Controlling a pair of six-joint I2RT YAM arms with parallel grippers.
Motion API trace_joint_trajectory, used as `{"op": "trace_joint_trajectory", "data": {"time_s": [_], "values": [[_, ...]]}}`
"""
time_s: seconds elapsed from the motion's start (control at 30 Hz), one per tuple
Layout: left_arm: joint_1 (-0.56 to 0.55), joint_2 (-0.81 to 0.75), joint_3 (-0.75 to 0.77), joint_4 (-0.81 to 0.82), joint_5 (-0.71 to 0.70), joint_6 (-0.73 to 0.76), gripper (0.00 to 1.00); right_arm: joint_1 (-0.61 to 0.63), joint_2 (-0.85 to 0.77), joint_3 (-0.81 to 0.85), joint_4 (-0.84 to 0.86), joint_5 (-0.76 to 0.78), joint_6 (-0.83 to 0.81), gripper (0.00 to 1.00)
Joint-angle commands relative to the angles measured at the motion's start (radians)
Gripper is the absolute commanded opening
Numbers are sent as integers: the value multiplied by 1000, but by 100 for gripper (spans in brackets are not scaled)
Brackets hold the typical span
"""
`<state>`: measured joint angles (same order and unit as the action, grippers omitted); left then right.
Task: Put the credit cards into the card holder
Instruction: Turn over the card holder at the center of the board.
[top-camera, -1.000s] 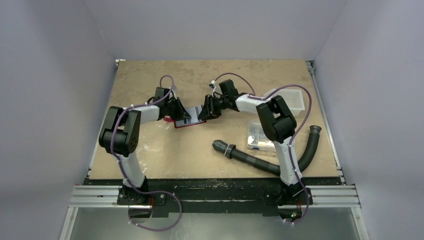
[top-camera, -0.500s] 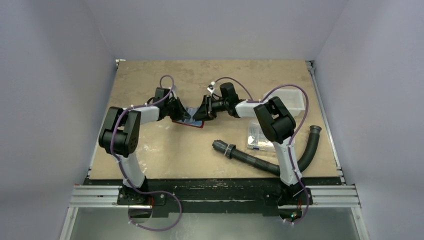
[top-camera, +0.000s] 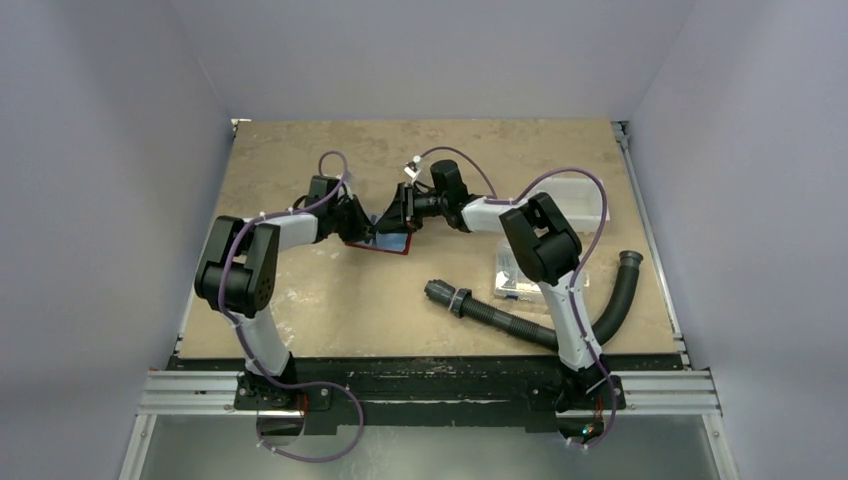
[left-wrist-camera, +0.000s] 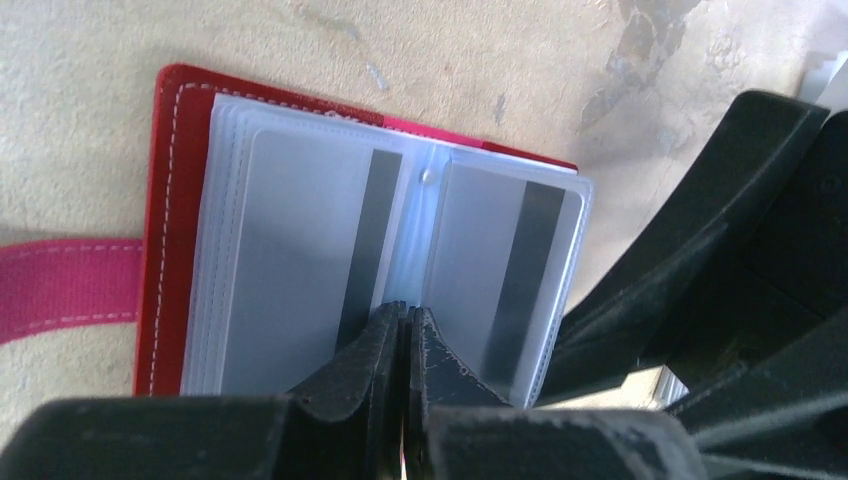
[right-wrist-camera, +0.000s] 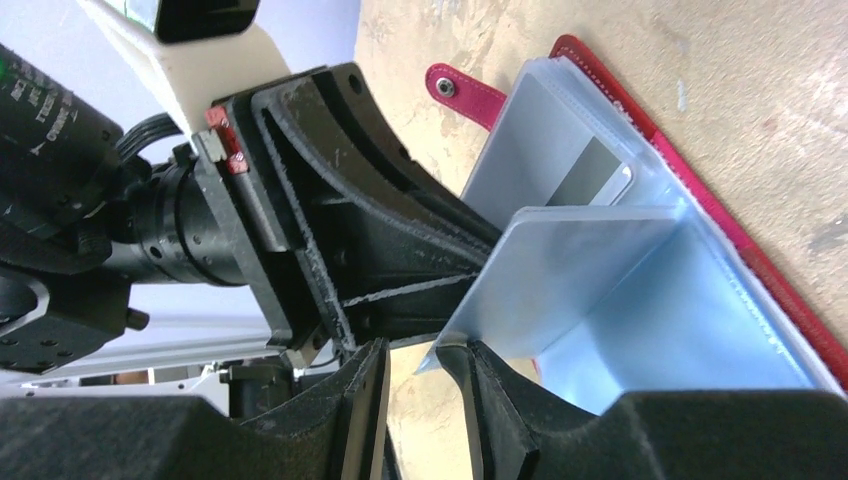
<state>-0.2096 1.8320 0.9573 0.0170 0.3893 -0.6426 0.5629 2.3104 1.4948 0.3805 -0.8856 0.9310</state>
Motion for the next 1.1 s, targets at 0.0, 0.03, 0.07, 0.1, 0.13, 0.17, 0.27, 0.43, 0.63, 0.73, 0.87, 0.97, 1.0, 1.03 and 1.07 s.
{"op": "trace_joint_trajectory", "data": {"time_s": [0.0,0.03,0.07,0.1,0.13,0.17,0.27,0.43,0.63,0.73,0.87,0.97,1.0,1.03,1.07], "values": [[-5,-41,-18,-151,-29,40,0,-3,10,52,2,46,-31,40],[-2,-46,-13,-164,-28,45,1,-3,12,53,-3,48,-35,40],[1,-52,-11,-174,-26,47,1,-4,14,54,-7,49,-39,40],[6,-60,-11,-180,-22,47,2,-3,14,53,-10,50,-43,40],[14,-65,-13,-182,-17,49,3,-4,14,50,-14,52,-49,40],[19,-68,-13,-186,-10,50,4,-3,15,52,-20,55,-55,40],[37,-80,-14,-198,2,53,6,-4,17,56,-44,65,-74,39],[75,-138,-27,-202,20,51,15,-3,30,76,-83,74,-99,37],[117,-196,-25,-199,78,53,29,-1,43,98,-106,69,-127,30],[120,-224,-19,-203,76,58,35,9,35,107,-118,67,-135,32],[131,-252,-12,-194,54,65,42,26,21,121,-130,72,-143,39],[138,-250,4,-197,27,79,46,36,21,139,-133,78,-138,42],[139,-239,10,-200,22,86,47,38,23,145,-134,79,-136,43],[142,-226,18,-204,16,90,47,41,25,154,-137,79,-134,43],[145,-214,21,-203,13,93,47,44,28,160,-141,82,-133,45]]}}
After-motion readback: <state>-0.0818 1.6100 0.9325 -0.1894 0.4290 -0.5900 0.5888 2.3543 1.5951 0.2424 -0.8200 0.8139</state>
